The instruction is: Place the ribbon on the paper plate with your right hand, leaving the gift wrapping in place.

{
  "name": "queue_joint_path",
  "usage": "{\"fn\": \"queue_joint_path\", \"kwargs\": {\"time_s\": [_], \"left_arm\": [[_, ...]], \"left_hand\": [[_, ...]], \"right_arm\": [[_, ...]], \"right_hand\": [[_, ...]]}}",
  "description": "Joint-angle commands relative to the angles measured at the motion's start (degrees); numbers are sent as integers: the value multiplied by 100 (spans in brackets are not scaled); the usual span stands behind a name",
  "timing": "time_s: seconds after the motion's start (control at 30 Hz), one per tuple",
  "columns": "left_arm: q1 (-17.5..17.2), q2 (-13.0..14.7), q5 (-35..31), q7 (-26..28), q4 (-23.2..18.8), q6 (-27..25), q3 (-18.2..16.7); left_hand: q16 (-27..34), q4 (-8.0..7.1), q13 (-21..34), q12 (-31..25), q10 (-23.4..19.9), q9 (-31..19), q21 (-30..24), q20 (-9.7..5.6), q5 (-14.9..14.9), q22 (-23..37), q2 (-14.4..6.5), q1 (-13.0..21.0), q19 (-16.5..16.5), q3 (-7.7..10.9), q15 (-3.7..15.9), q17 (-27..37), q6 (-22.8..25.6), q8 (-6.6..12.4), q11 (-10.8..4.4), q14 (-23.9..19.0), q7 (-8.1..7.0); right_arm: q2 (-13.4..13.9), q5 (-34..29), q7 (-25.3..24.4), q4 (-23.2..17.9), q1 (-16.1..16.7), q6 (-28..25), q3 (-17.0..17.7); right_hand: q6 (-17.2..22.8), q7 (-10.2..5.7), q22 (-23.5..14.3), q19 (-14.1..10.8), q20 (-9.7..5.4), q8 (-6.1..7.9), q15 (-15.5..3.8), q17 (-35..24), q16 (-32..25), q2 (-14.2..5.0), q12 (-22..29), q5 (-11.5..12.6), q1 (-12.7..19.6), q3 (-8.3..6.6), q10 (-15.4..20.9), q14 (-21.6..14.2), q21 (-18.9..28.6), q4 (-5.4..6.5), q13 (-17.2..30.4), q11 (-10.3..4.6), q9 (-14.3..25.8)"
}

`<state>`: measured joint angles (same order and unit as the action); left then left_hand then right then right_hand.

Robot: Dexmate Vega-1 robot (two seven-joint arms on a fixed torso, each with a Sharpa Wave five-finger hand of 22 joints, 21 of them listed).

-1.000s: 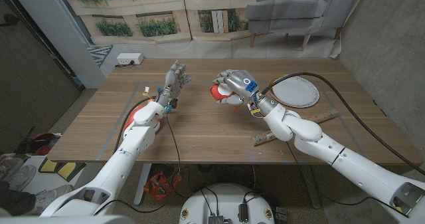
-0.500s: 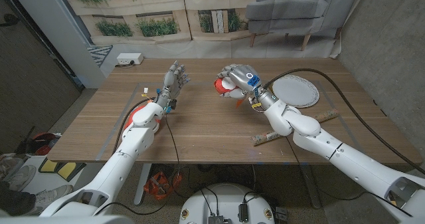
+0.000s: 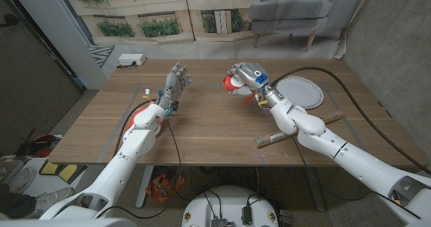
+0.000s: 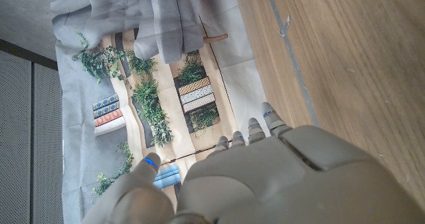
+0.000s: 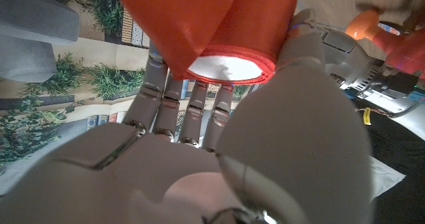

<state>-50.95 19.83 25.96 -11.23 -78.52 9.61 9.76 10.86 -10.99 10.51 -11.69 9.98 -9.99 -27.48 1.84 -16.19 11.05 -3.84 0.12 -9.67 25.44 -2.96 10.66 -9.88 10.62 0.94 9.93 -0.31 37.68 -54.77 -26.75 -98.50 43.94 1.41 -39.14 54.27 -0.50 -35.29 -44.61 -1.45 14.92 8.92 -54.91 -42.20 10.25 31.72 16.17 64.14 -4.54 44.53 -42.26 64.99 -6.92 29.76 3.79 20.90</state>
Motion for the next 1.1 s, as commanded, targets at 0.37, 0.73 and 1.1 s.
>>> {"fn": "queue_joint_path", "kwargs": {"time_s": [0.37, 0.73, 1.1], "left_arm": [[8, 15, 4, 25, 0, -29, 23], [52, 5, -6, 8, 44, -34, 32], [78, -3, -31, 21, 60, -51, 34]], "left_hand": [[30, 5, 27, -10, 1315, -32, 19, 38, -39, 16, -639, 8, -1123, -11, -28, 15, -605, 2, 23, 1288, -35], [30, 5, 27, -12, 1308, -32, 21, 37, -39, 16, -639, 8, -1119, -11, -23, 15, -603, 3, 22, 1286, -34], [30, 5, 27, -7, 1323, -32, 29, 42, -40, 17, -640, 8, -1125, -9, -28, 15, -607, 2, 26, 1286, -31]], "right_arm": [[10, 216, -4, 222, -140, -547, 66], [-2, 340, 7, 439, -267, -789, 78], [-4, 468, -1, 633, -403, -975, 60]], "right_hand": [[651, 280, 27, 386, -1094, -48, -2130, -1438, 50, -1843, 1118, 35, 1893, -38, 371, -1832, 110, 93, 467, -224, 44], [656, 283, 65, 407, -1093, -72, -2130, -1440, 70, -1841, 1106, 45, 1907, -22, 375, -1842, 163, 100, 473, -215, 65], [666, 278, 106, 431, -1092, -94, -2130, -1442, 88, -1840, 1100, 56, 1922, -5, 391, -1853, 216, 106, 483, -225, 86]]}}
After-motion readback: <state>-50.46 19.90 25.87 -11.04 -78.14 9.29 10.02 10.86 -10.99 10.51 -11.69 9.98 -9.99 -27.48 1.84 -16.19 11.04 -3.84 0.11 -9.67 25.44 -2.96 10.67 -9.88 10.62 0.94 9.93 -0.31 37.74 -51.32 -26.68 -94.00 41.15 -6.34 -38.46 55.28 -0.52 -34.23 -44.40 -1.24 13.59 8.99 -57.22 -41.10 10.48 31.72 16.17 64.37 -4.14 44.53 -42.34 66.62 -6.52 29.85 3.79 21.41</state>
